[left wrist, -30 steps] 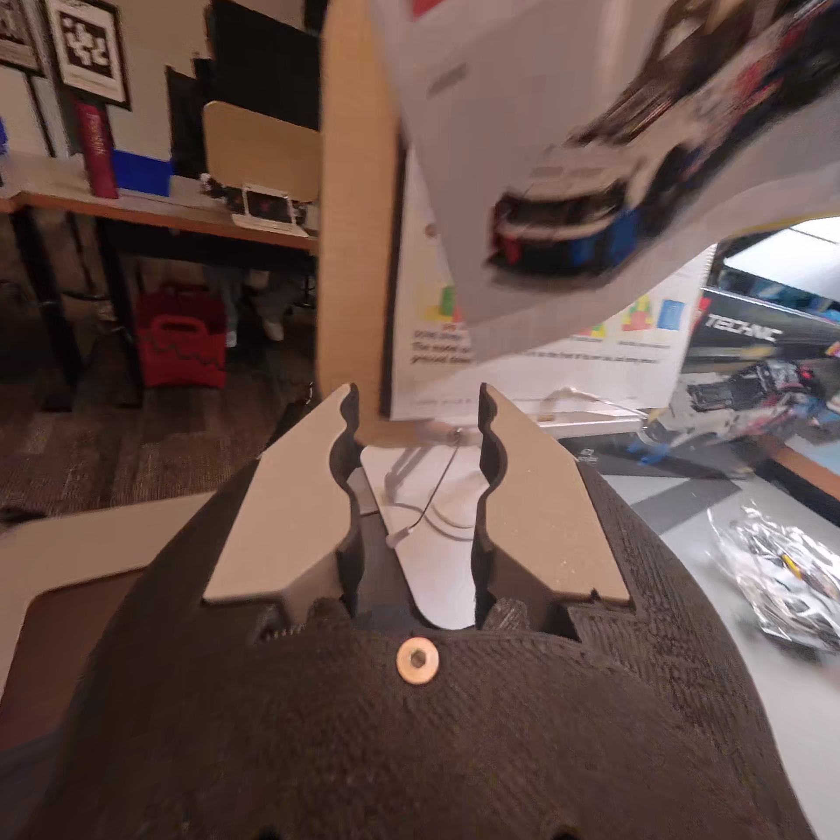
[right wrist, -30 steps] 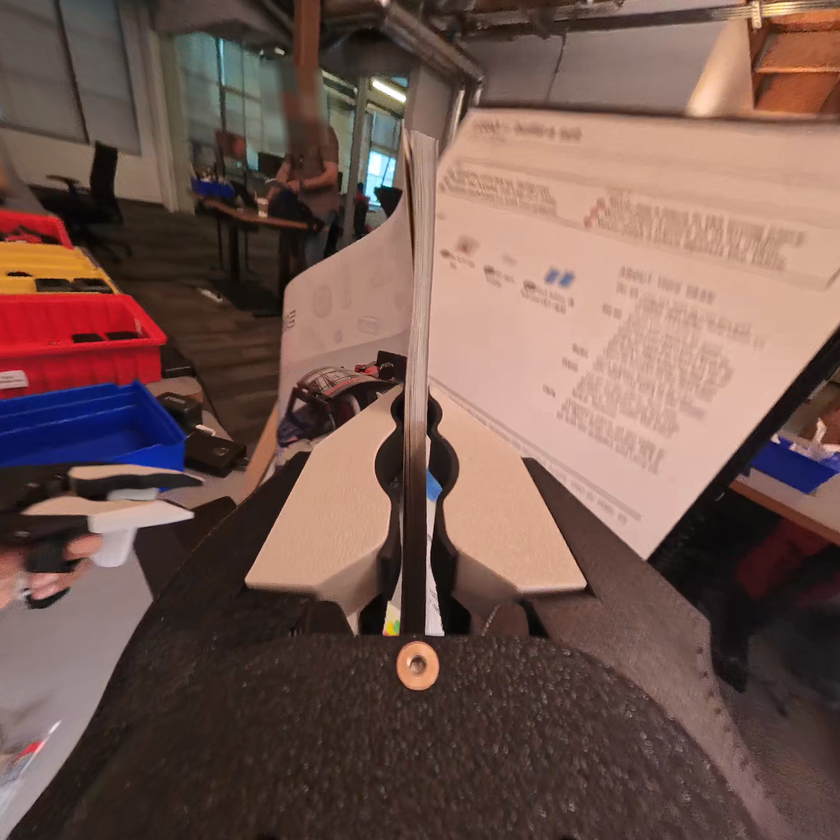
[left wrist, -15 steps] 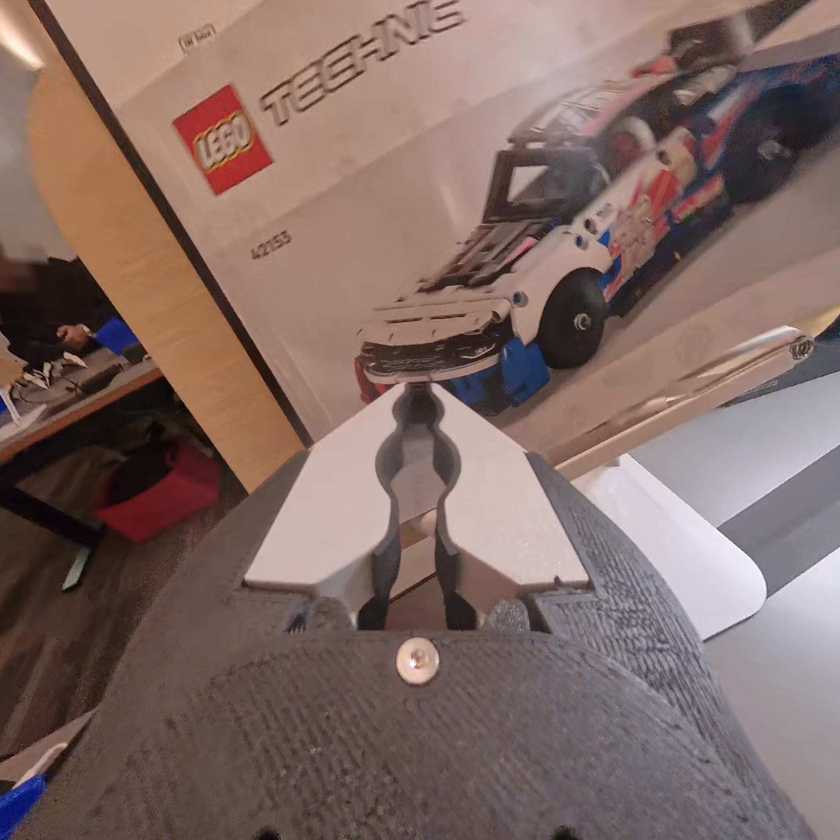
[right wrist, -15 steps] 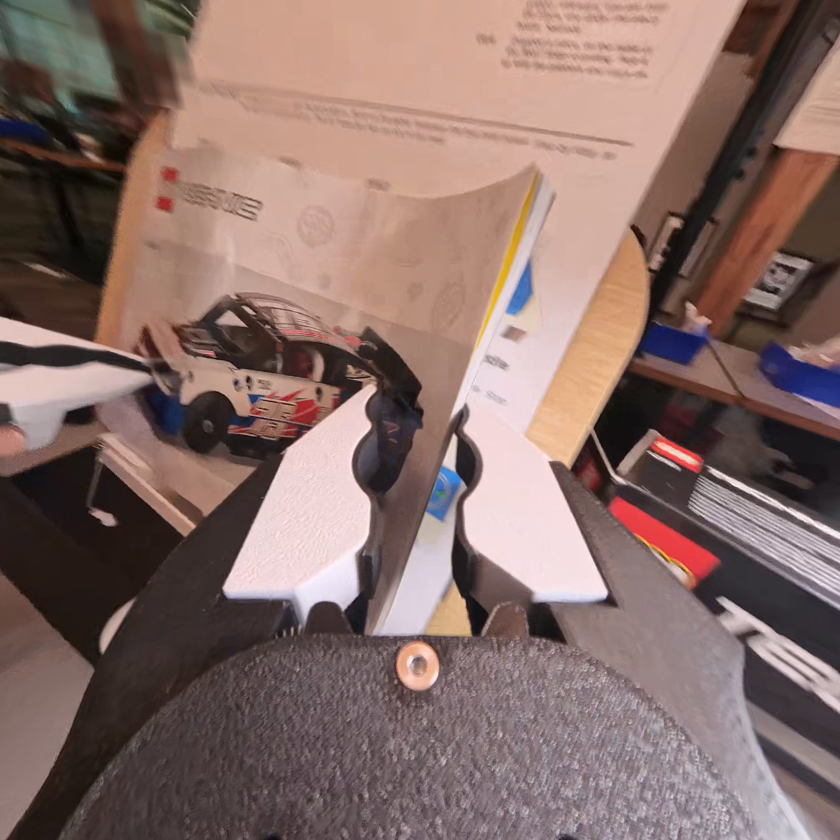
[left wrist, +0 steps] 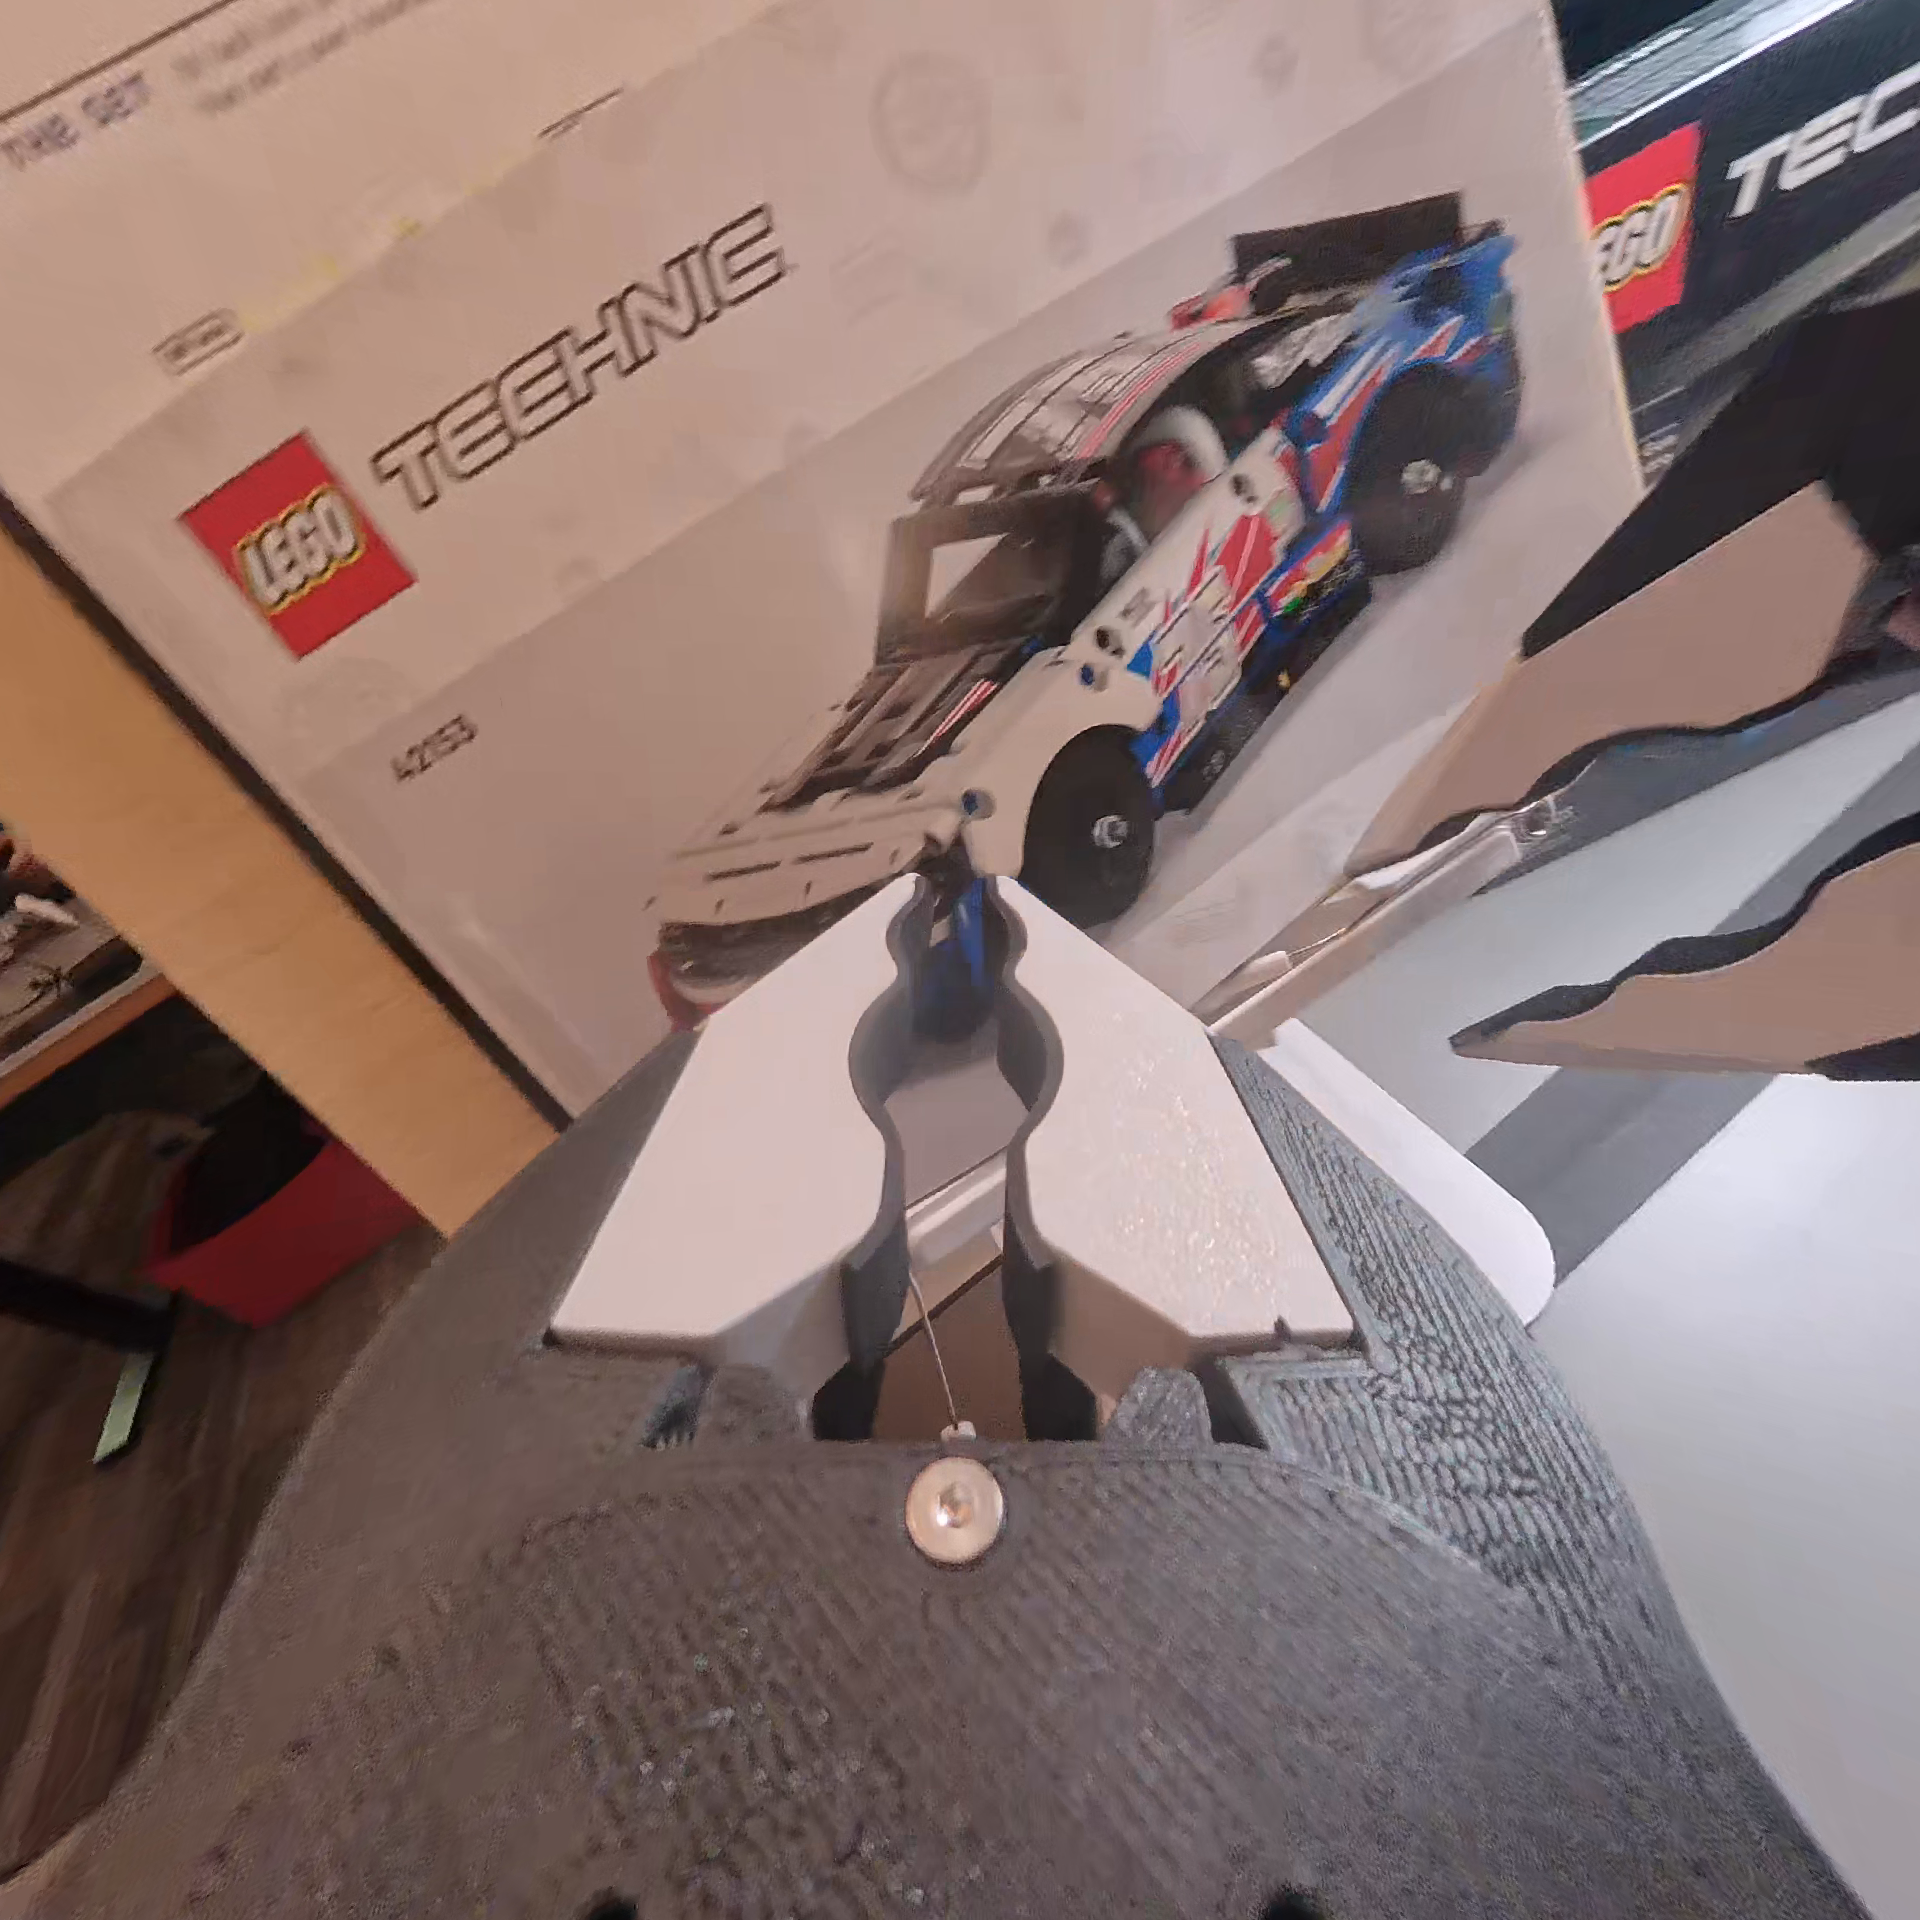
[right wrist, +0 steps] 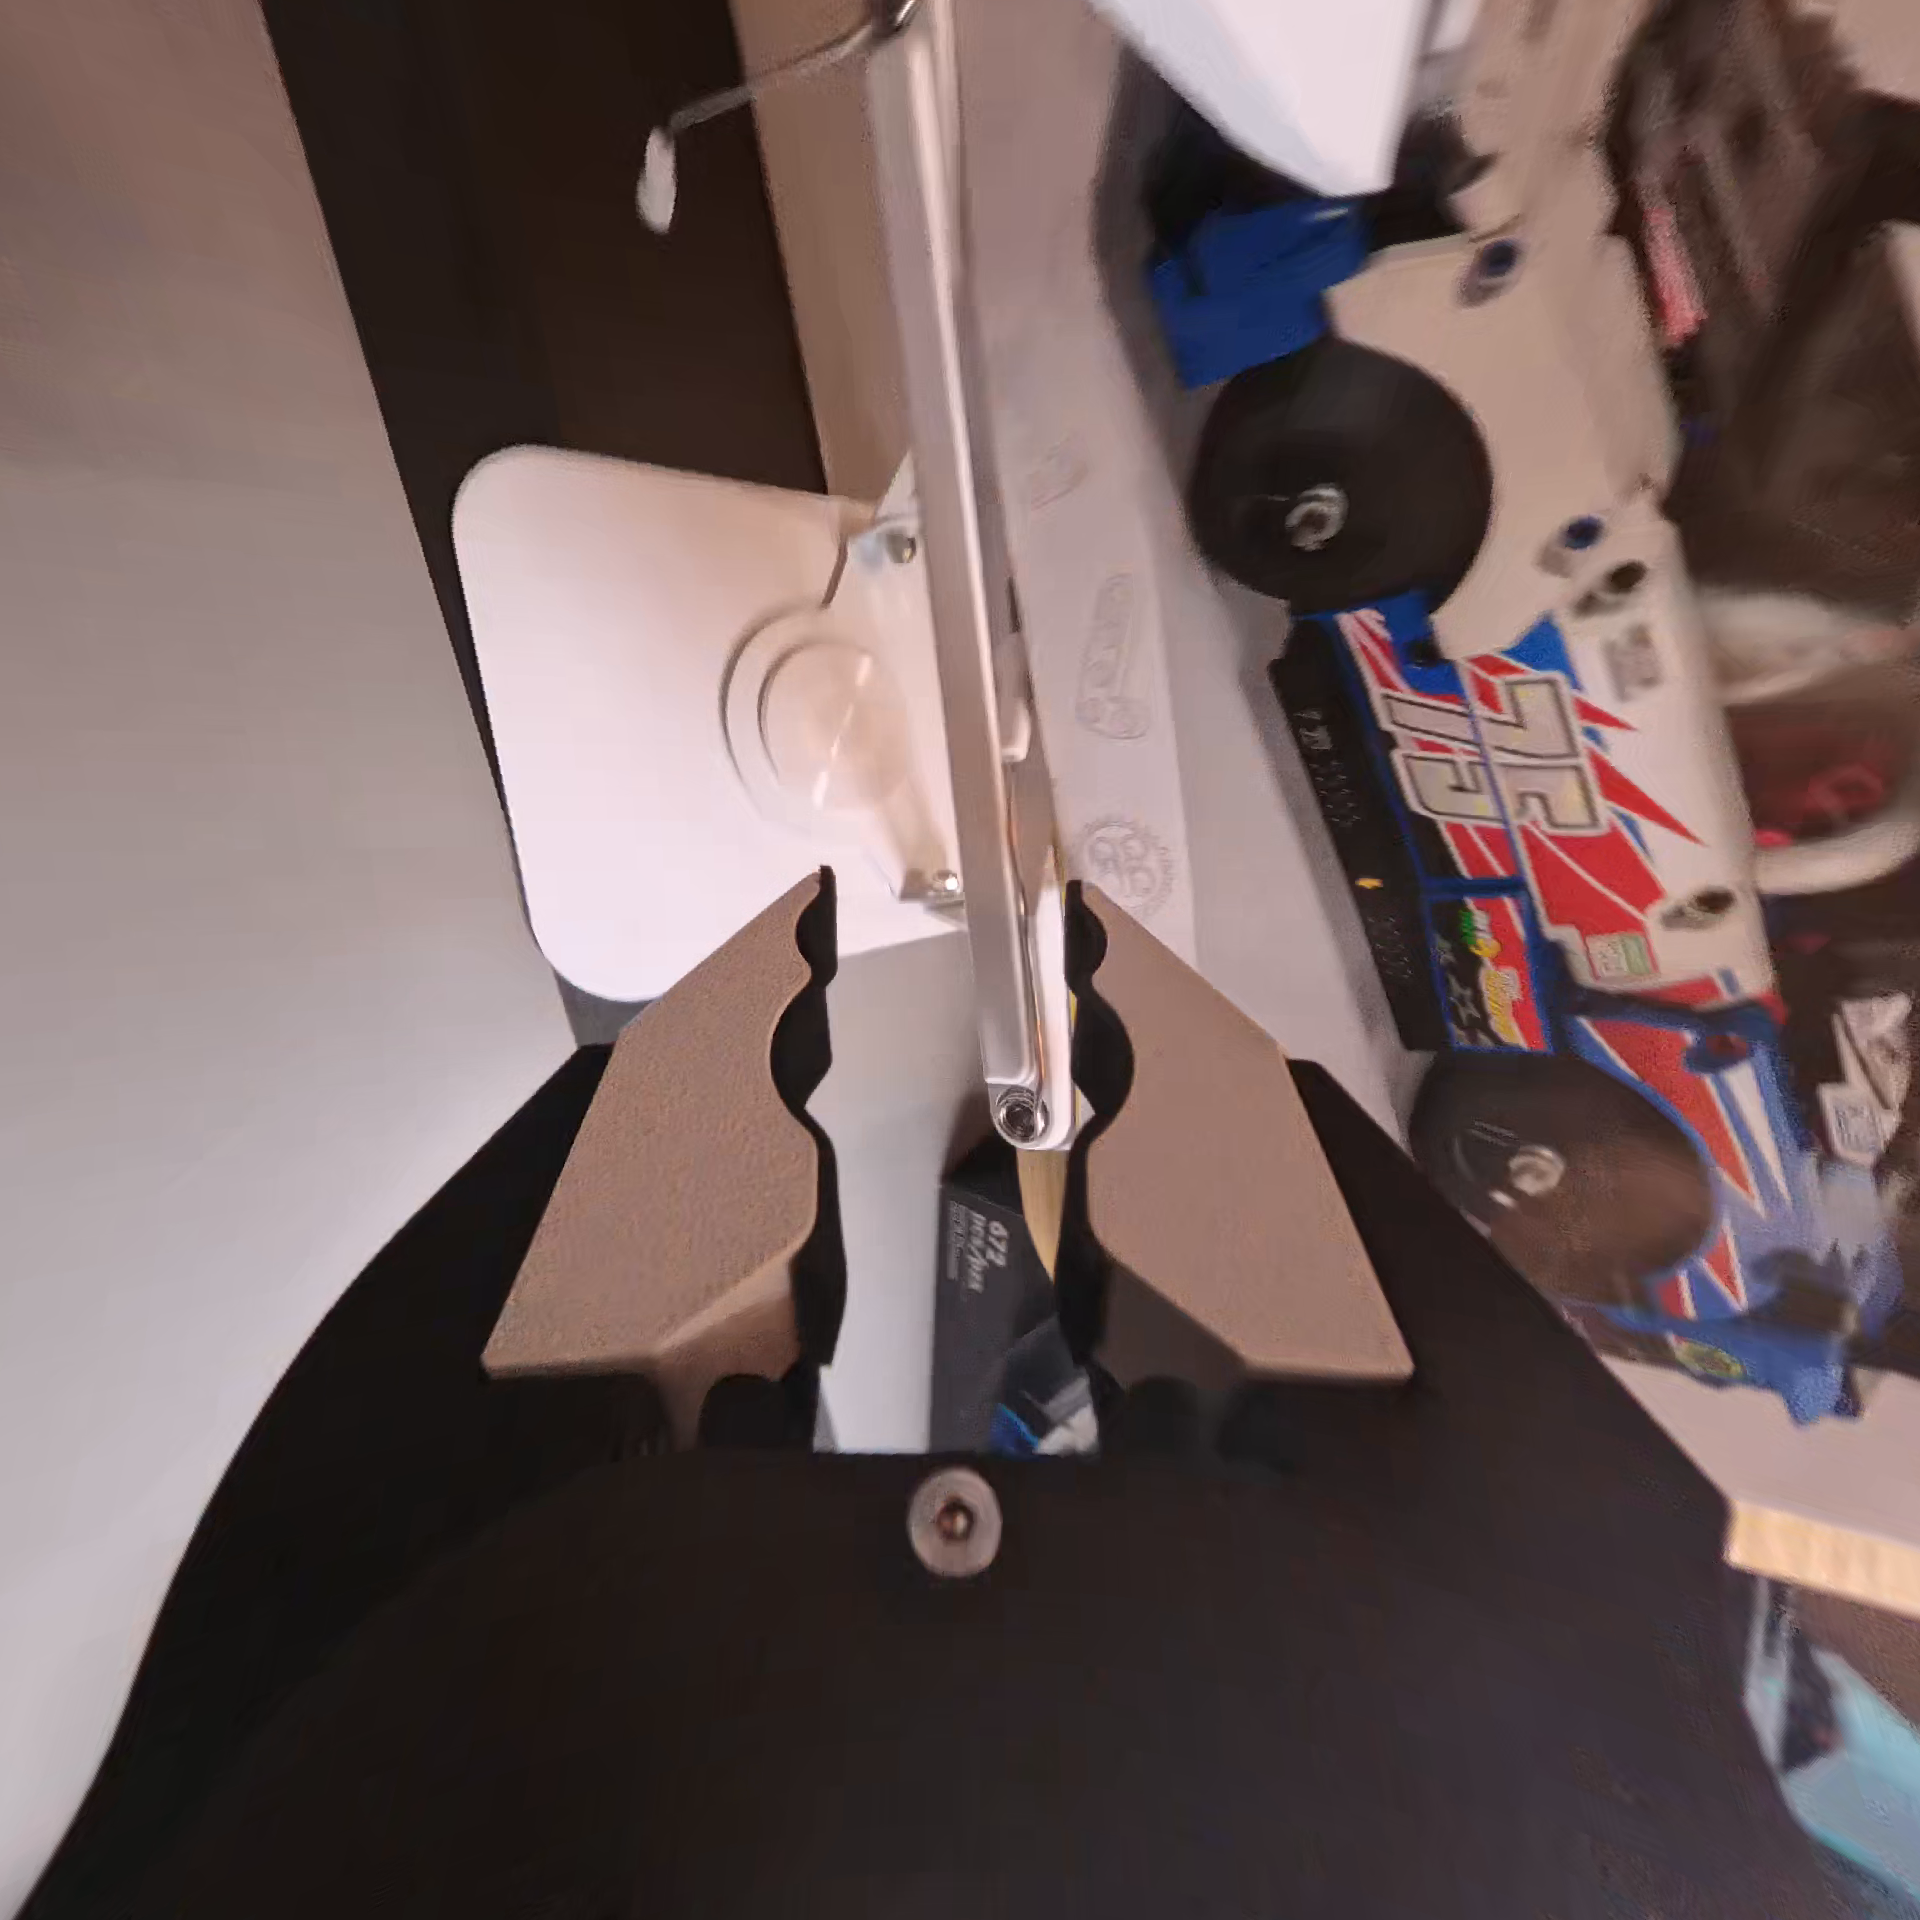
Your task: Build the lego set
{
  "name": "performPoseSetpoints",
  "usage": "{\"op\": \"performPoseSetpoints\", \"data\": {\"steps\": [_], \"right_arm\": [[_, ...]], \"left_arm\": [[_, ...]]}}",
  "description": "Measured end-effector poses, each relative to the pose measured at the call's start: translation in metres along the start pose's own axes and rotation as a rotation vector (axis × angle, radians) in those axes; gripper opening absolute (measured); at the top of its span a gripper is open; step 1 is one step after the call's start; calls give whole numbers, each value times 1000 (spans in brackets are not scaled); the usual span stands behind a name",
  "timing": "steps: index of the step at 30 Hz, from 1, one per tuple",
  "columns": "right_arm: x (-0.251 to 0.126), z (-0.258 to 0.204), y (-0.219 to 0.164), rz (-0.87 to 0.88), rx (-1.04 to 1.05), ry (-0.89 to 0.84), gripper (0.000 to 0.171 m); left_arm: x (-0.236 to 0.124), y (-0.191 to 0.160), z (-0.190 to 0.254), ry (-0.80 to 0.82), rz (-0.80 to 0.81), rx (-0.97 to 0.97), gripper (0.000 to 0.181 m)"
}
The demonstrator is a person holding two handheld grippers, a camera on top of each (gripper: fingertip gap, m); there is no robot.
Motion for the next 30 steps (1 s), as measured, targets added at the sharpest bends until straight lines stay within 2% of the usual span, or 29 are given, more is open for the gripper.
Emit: {"op": "performPoseSetpoints", "data": {"steps": [4, 6, 8, 9, 12, 17, 24, 30], "right_arm": [[0, -3, 9, 25, -95, 65, 33], [-1, -4, 17, 45, -50, 147, 29], [6, 1, 11, -34, -31, 188, 25], [10, 2, 11, -46, -36, 210, 17], [13, 1, 13, -87, 35, 320, 15], [10, 4, 13, -36, 172, 520, 4], [8, 5, 13, -65, 244, 692, 2], [8, 9, 10, -65, 233, 709, 1]], "left_arm": [[9, 3, 9, -61, -13, 1, 9], [14, 3, 9, -78, -11, -12, 7], [16, 2, 10, -80, -13, -11, 5], [15, 2, 12, -89, -12, -8, 5], [15, -4, 23, -134, -28, 33, 0], [19, -20, 30, -205, -65, 39, 0], [17, -24, 30, -239, -97, 28, 0], [16, -28, 32, -263, -127, 16, 0]]}}
Point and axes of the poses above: each gripper's, where its closed fingertips meet, x out along the fingers, y out of its top, z = x × y across the jaws, the point moved 1 cm from there along -x, back along the fingers
